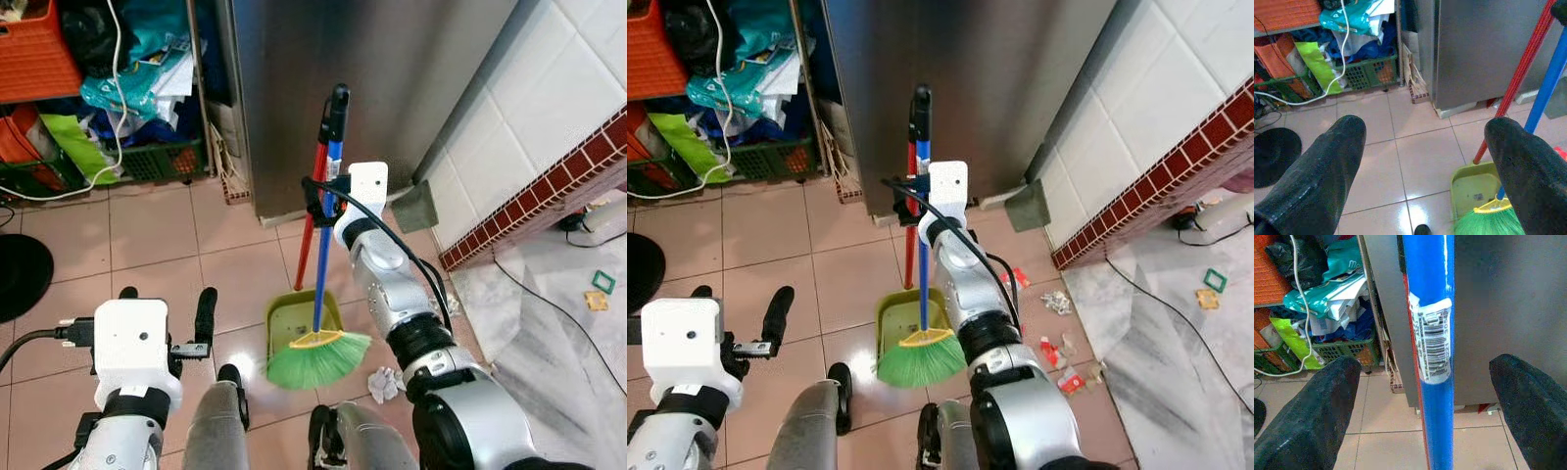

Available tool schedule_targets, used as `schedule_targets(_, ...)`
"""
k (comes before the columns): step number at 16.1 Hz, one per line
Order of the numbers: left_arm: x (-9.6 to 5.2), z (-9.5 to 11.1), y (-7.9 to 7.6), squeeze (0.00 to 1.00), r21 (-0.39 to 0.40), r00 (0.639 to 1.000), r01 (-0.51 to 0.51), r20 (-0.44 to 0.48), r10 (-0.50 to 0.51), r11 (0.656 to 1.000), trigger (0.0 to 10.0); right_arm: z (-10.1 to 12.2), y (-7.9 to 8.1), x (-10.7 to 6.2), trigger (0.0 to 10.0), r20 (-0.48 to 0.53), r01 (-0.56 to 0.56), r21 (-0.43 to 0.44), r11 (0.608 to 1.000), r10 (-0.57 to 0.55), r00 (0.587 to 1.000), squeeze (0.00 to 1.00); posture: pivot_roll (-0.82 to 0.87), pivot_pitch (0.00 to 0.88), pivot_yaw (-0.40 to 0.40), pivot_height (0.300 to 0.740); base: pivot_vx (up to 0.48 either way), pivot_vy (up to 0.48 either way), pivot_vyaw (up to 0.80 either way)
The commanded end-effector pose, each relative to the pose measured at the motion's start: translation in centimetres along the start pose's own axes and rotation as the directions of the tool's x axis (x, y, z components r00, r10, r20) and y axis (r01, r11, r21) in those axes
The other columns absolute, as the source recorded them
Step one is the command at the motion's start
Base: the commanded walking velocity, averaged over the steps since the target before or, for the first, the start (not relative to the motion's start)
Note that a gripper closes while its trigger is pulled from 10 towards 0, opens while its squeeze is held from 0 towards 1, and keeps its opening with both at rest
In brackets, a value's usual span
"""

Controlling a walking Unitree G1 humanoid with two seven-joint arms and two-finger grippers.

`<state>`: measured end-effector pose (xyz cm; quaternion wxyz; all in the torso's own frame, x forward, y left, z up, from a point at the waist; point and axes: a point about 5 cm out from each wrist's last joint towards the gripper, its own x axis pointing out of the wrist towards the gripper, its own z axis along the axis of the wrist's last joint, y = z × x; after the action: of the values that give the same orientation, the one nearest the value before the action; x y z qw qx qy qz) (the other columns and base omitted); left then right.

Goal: Sweep floor

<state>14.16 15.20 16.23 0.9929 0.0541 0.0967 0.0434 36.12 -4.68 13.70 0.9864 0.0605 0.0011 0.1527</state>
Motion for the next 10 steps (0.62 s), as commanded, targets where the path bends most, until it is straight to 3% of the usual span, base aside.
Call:
schedule_targets(1,-0.48,0.25,0.03,0.00,-0.002,1.000,-0.009,0.000,0.009,1.000,10.0,-0.09,-0.24,0.06,10.0,-0.003,0.019,0.002,1.000,-0.019,1.000,0.00,0.17,0.307,-0.115,0.740,0.000,0.000,0.00)
schedule_targets(10,-0.93,0.24,-0.15,0.00,-0.012,1.000,-0.010,-0.007,0.010,1.000,10.0,0.44,-0.60,0.69,10.0,0.014,0.050,-0.011,0.999,-0.050,0.999,0.00,0.18,0.319,-0.122,0.740,0.000,0.000,0.00)
